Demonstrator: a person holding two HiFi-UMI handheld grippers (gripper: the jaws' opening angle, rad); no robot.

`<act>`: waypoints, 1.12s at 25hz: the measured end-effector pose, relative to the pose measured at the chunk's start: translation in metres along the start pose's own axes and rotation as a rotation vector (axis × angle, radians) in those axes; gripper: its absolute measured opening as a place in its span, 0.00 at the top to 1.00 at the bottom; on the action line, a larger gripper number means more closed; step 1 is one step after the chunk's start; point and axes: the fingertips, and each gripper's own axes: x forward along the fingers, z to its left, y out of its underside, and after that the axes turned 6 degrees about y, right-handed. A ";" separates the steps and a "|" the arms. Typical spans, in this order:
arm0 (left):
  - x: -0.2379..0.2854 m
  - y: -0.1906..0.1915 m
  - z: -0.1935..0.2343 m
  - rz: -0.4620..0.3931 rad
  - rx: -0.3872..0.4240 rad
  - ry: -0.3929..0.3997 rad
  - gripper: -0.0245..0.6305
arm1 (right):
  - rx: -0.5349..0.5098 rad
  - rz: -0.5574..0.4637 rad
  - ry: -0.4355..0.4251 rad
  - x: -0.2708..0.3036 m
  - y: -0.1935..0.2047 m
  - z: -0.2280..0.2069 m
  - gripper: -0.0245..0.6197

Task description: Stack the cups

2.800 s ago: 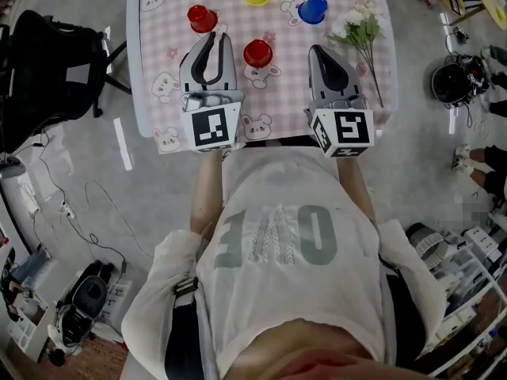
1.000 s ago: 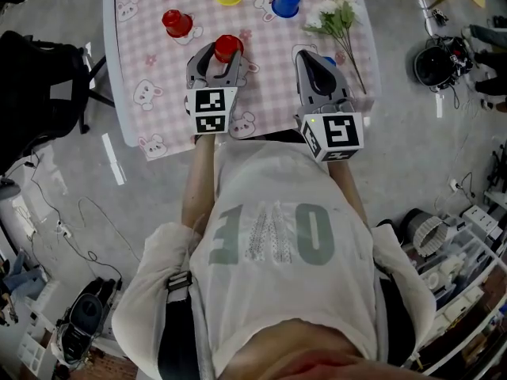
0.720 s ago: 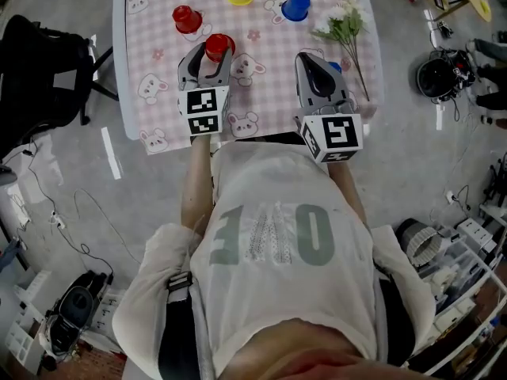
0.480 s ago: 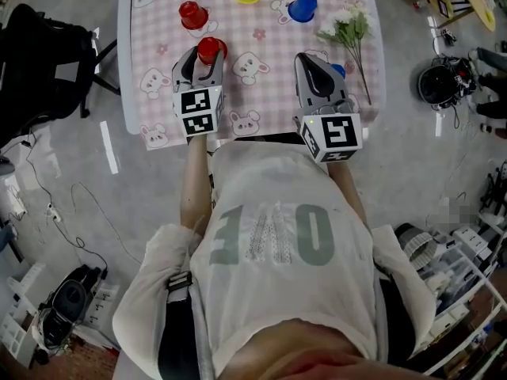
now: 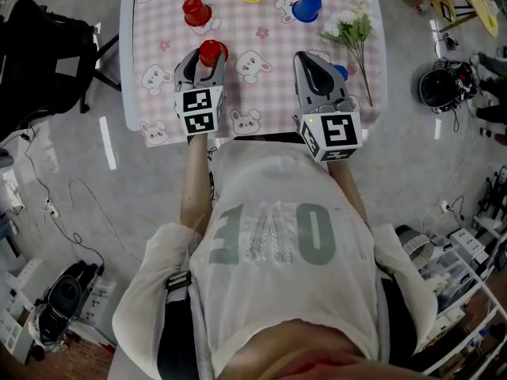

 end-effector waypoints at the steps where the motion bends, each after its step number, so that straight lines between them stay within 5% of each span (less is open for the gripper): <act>1: 0.000 0.000 0.000 -0.003 -0.006 0.006 0.62 | 0.000 0.000 -0.001 0.000 0.000 0.000 0.92; 10: -0.008 -0.016 0.006 -0.081 -0.053 -0.026 0.57 | 0.000 0.008 0.003 -0.001 0.005 0.000 0.92; 18: -0.006 -0.108 -0.009 -0.219 0.004 0.031 0.57 | 0.016 -0.006 -0.004 0.000 0.002 -0.002 0.92; 28: 0.086 -0.171 -0.032 -0.124 0.121 0.135 0.57 | 0.071 -0.014 -0.014 0.006 0.005 -0.003 0.92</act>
